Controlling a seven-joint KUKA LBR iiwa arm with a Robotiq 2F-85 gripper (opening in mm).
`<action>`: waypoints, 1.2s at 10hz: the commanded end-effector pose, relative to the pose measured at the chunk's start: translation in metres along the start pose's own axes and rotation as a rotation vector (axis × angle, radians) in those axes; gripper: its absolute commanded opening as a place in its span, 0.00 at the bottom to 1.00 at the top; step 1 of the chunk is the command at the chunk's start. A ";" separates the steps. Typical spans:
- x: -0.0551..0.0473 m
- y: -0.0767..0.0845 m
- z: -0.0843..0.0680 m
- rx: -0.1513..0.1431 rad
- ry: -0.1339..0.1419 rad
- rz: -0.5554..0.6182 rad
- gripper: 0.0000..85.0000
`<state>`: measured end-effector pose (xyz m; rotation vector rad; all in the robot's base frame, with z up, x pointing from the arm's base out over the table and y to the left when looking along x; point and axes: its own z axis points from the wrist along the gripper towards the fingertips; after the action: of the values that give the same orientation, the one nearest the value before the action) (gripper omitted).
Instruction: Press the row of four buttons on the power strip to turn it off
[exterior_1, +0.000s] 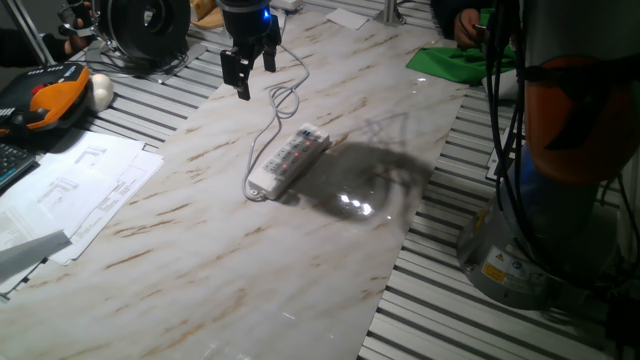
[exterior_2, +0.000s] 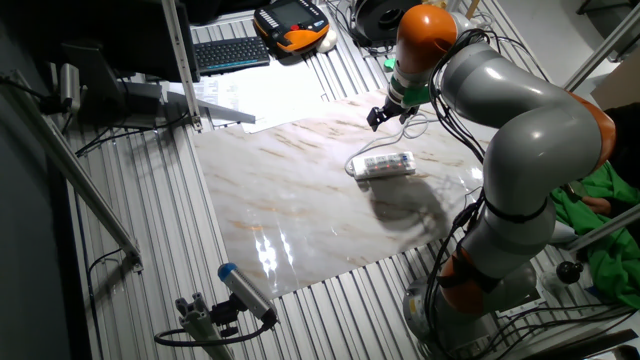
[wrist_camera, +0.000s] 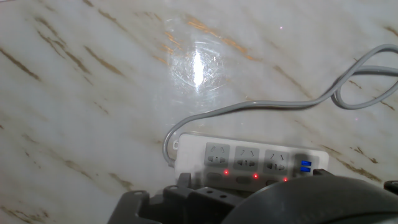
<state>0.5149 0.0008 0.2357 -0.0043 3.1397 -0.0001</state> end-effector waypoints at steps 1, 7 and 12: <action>0.000 0.000 0.000 0.103 0.279 -0.312 0.00; 0.000 0.000 0.000 0.105 0.280 -0.312 0.00; 0.000 -0.001 0.000 0.102 0.269 -0.303 0.00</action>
<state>0.5145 0.0002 0.2359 -0.5210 3.3626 -0.1751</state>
